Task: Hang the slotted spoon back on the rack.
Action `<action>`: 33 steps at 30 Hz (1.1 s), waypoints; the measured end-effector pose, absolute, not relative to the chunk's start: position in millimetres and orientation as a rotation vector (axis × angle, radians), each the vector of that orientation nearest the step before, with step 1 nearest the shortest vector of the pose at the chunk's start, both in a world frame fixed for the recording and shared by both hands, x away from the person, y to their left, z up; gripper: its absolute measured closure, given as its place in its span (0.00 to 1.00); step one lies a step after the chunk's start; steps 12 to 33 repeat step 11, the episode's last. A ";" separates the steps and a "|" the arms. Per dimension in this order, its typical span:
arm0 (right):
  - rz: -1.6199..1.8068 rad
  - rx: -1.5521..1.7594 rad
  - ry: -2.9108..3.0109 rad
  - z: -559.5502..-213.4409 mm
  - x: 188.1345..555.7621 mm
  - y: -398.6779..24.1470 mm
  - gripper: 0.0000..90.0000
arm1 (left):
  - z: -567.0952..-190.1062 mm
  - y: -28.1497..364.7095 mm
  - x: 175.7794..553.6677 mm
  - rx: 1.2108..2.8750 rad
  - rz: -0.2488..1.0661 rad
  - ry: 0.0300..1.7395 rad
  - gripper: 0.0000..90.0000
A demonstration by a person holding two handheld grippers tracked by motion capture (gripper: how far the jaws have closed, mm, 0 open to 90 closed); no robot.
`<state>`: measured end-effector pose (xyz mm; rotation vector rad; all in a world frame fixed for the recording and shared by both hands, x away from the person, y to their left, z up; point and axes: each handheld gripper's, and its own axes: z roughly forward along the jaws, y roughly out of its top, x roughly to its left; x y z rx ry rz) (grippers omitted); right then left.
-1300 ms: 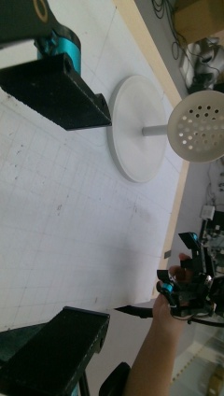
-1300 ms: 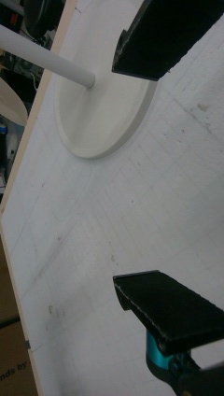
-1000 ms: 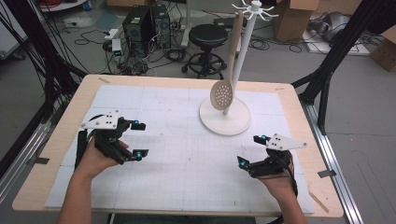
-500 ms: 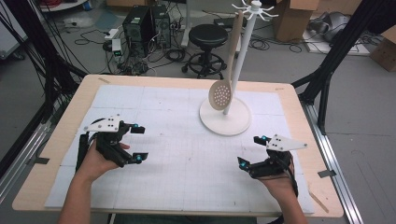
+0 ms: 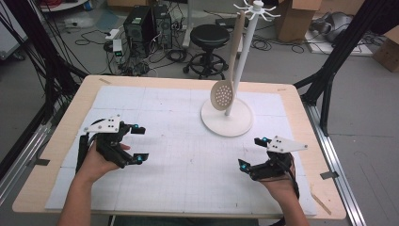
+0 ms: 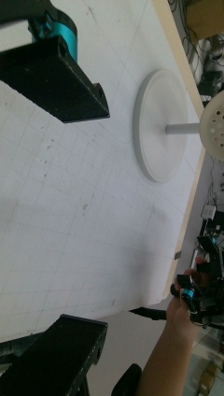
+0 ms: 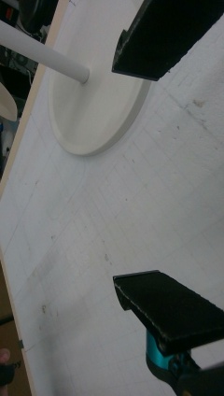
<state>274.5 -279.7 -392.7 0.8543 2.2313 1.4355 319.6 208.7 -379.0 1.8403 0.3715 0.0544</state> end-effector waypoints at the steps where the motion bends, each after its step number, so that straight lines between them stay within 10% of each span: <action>1: 1.435 0.852 2.230 -392.7 274.8 -280.3 0.00 | -379.3 208.3 319.8 1.844 0.056 0.373 0.02; 33: 1.426 0.857 2.233 -393.5 274.1 -281.7 0.00 | -380.5 206.6 320.9 1.852 0.063 0.380 0.02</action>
